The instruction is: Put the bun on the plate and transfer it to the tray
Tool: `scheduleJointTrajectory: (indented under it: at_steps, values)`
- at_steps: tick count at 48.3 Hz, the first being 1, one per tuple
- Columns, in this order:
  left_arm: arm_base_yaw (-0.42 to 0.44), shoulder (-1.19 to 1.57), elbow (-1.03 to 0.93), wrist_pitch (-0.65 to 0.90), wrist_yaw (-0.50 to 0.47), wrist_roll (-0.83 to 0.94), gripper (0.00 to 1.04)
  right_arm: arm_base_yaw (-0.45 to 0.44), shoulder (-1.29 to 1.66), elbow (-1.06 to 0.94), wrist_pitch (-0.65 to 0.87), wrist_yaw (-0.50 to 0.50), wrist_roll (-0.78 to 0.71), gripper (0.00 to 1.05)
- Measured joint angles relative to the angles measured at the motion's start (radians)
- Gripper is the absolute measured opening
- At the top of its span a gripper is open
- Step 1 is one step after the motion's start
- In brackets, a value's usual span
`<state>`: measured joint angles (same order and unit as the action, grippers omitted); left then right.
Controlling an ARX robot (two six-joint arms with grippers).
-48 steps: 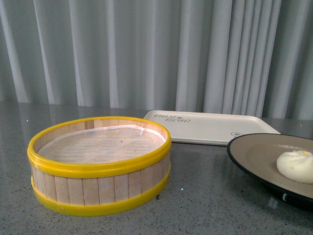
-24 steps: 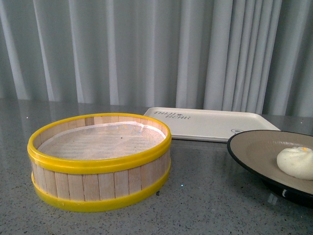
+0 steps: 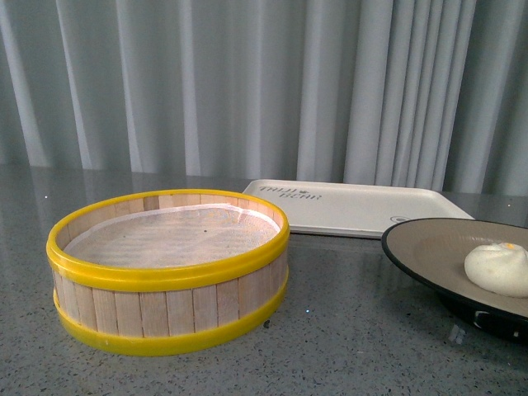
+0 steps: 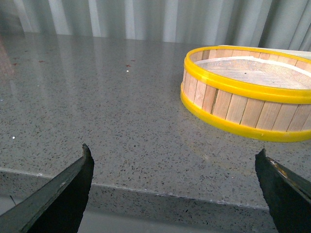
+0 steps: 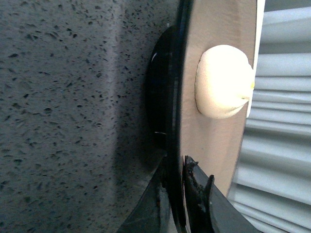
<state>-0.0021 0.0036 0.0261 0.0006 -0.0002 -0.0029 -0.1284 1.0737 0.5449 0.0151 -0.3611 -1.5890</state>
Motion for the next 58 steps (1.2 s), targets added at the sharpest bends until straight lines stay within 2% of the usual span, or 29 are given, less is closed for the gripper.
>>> scheduleJointTrajectory:
  at_steps: [3,24,31,36,46,58]
  values:
    - [0.000,0.000,0.000,0.000,0.000,0.000,0.98,0.000,-0.010,0.003,-0.003,-0.009,-0.017,0.02]
    - [0.000,0.000,0.000,0.000,0.000,0.000,0.98,-0.015,-0.013,0.076,-0.044,-0.040,-0.174,0.02]
    - [0.000,0.000,0.000,0.000,0.000,0.000,0.98,-0.009,0.039,0.197,0.010,-0.010,-0.264,0.02]
    - [0.000,0.000,0.000,0.000,0.000,0.000,0.98,0.003,0.121,0.300,0.067,0.022,-0.252,0.02]
    - [0.000,0.000,0.000,0.000,0.000,0.000,0.98,0.018,0.383,0.488,0.169,0.029,-0.132,0.02]
    - [0.000,0.000,0.000,0.000,0.000,0.000,0.98,0.023,0.591,0.656,0.172,0.035,-0.066,0.02]
